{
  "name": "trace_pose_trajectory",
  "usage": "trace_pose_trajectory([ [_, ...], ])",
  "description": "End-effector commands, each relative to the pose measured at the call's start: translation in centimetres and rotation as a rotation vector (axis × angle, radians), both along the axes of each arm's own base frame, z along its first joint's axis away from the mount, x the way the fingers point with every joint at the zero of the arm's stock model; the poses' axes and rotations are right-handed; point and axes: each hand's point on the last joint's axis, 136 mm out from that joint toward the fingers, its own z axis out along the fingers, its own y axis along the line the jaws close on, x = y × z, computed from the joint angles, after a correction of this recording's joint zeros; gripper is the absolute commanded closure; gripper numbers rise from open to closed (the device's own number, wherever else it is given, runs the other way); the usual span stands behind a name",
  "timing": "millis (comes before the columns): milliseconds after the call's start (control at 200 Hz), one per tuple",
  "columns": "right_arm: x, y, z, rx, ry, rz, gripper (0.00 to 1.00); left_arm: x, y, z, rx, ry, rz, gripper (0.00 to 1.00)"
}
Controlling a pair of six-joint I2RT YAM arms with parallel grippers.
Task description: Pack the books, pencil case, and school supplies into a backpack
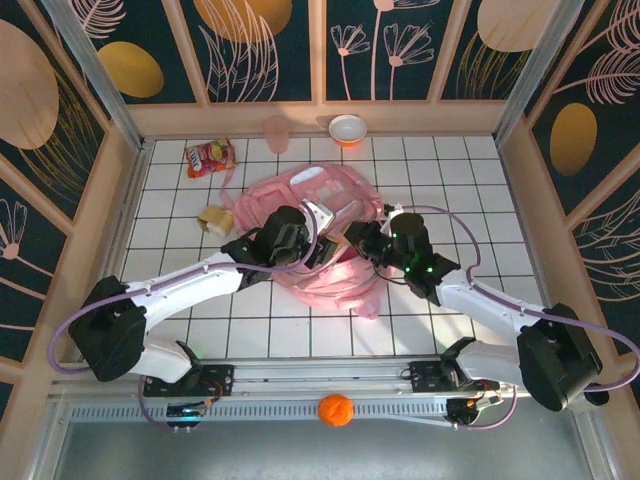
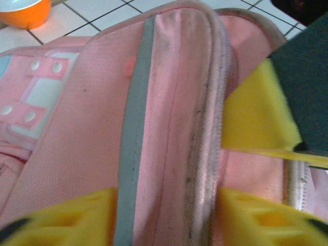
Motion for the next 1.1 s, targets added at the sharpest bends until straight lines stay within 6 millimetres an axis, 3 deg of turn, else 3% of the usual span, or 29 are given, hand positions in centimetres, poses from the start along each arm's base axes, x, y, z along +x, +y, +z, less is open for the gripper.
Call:
trace_pose_trajectory([
  [0, 0.5, 0.3, 5.2, 0.038, -0.154, 0.022, 0.92, 1.1, 1.1, -0.1, 0.012, 0.001, 0.069, 0.76],
  [50, 0.3, -0.5, 4.4, -0.025, -0.135, 0.007, 0.85, 1.0, 1.1, 0.5, -0.009, -0.002, 0.075, 0.9],
  [110, -0.1, -1.5, 3.5, -0.122, -0.111, -0.004, 0.76, 1.1, 1.2, 1.5, -0.041, -0.007, 0.089, 1.0],
  [225, -1.9, -3.1, 2.0, -0.318, -0.07, 0.001, 0.64, 1.4, 1.5, 2.9, -0.093, -0.017, 0.136, 1.0],
  [440, -6.3, -3.6, 0.2, -0.488, -0.016, 0.038, 0.63, 1.3, 1.1, 3.8, -0.164, 0.006, 0.14, 1.0],
  [555, -7.9, -2.5, -0.2, -0.522, -0.018, 0.038, 0.63, 1.3, 0.8, 4.1, -0.177, 0.021, 0.14, 1.0],
  [691, -9.0, 0.5, -0.3, -0.475, -0.04, 0.071, 0.62, 1.4, 0.5, 4.2, -0.189, 0.039, 0.142, 1.0],
  [806, -8.8, 2.2, -0.7, -0.482, -0.063, 0.104, 0.61, 1.3, 0.3, 4.3, -0.195, 0.047, 0.136, 1.0],
  [1096, -7.8, 3.7, -1.7, -0.615, -0.112, 0.18, 0.59, 1.3, 0.2, 4.7, -0.205, 0.043, 0.131, 1.0],
])
